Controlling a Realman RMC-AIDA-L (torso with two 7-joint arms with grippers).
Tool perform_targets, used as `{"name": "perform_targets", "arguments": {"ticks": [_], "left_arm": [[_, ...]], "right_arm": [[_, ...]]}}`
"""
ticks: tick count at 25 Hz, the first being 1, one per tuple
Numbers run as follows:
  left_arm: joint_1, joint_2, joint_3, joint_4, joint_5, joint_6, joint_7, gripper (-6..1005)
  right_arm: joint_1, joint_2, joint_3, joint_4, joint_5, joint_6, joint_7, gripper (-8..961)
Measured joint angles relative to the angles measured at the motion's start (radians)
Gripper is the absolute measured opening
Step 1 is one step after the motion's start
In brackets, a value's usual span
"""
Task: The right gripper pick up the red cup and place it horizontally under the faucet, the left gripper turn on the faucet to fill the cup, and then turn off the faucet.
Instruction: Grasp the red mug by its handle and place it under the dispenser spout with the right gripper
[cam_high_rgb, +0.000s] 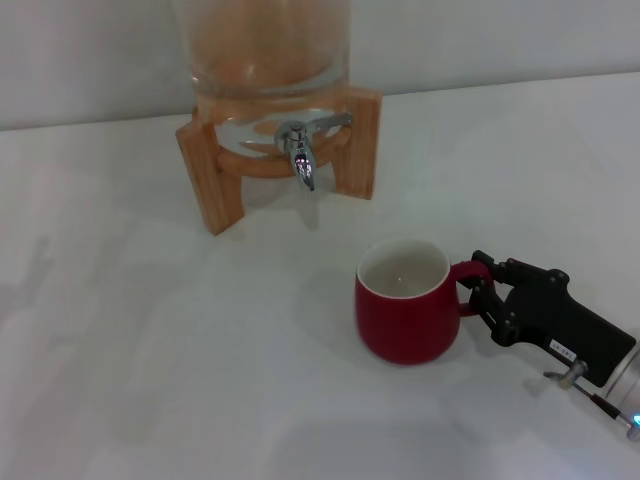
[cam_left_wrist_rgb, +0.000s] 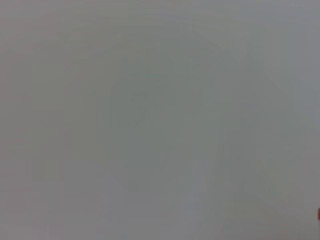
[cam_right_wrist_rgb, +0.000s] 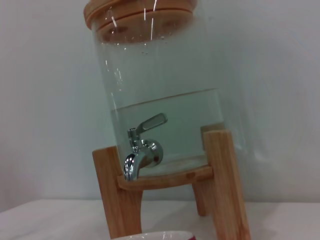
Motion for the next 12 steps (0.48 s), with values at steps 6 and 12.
{"name": "perform_targets", "arguments": {"ticks": [6, 12], "left_arm": [[-0.005, 0.0, 0.0, 0.0, 0.0, -0.002, 0.0, 876], [-0.012, 0.0, 0.0, -0.003, 0.0, -0.004, 0.0, 876]], "right_arm": [[0.014, 0.0, 0.0, -0.004, 0.0, 0.005, 0.002, 182], [0.034, 0.0, 0.0, -0.005, 0.0, 0.006, 0.013, 183]]}}
